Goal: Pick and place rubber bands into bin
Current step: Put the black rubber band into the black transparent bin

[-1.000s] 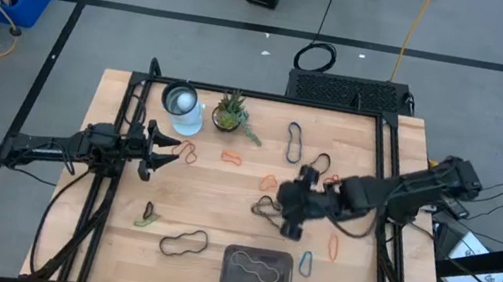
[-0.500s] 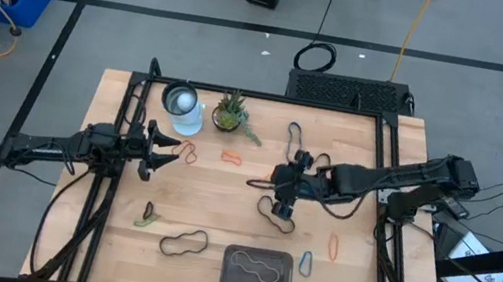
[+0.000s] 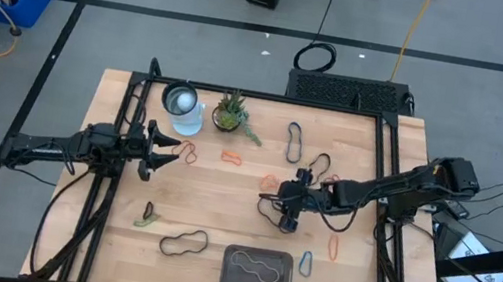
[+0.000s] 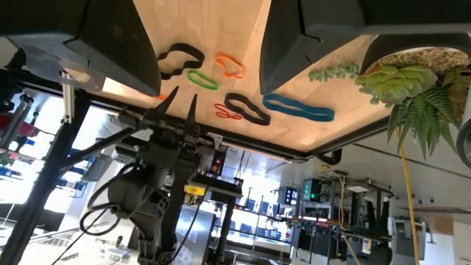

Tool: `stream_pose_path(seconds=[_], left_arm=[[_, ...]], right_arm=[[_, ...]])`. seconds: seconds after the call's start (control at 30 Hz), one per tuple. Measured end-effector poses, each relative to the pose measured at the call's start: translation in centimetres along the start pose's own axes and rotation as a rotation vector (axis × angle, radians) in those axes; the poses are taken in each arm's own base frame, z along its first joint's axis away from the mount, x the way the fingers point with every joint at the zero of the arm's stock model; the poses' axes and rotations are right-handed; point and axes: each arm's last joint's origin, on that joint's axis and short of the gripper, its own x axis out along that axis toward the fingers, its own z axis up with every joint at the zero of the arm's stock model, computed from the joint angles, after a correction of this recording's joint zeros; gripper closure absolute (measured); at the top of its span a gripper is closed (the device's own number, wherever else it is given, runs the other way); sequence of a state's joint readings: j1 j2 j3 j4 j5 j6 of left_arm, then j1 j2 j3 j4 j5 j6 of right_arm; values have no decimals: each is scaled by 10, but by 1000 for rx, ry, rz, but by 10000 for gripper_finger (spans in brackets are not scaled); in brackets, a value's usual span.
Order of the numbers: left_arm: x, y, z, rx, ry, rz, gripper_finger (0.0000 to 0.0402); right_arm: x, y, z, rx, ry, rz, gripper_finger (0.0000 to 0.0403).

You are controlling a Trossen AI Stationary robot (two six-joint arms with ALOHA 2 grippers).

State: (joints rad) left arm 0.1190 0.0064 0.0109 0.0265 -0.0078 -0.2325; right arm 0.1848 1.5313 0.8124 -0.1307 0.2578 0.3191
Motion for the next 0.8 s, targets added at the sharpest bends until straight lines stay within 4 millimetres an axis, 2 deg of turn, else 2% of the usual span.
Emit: stream_pose_path(seconds=[0.2, 0.57, 0.67, 0.8], left_arm=[[0, 0, 0, 0, 0, 5, 162], [0, 1, -1, 0, 2, 21, 163], [0, 1, 0, 1, 3, 21, 162], [0, 1, 0, 1, 3, 21, 162]], right_arm=[[9, 4, -4, -34, 14, 1, 248], [39, 8, -20, -23, 122, 18, 250], [39, 8, -20, -22, 124, 19, 268], [39, 9, -21, -22, 133, 42, 319]])
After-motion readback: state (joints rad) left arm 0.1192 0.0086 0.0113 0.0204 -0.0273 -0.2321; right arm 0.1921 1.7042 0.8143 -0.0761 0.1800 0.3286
